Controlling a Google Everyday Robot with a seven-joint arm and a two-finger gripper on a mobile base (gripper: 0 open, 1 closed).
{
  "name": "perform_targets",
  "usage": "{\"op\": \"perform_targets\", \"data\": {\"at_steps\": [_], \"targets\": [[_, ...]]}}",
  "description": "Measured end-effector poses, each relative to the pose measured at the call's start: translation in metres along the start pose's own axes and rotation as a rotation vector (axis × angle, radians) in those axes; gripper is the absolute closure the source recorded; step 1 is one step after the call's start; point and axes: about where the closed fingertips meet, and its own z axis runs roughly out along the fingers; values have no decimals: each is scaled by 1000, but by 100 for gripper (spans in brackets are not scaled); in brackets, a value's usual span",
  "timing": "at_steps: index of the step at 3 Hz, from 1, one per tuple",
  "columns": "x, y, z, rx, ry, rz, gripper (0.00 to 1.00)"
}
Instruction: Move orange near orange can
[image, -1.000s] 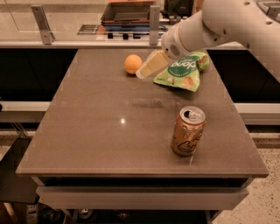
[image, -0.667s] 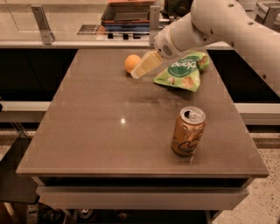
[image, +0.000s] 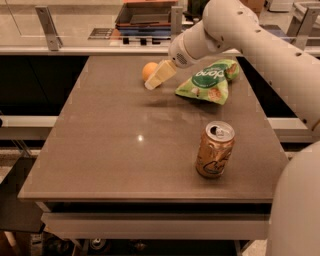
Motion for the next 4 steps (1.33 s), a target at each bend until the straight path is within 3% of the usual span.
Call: {"op": "perform_targets", "data": {"at_steps": [4], "targets": [[11,-15,43,-29,24,-39,0]]}}
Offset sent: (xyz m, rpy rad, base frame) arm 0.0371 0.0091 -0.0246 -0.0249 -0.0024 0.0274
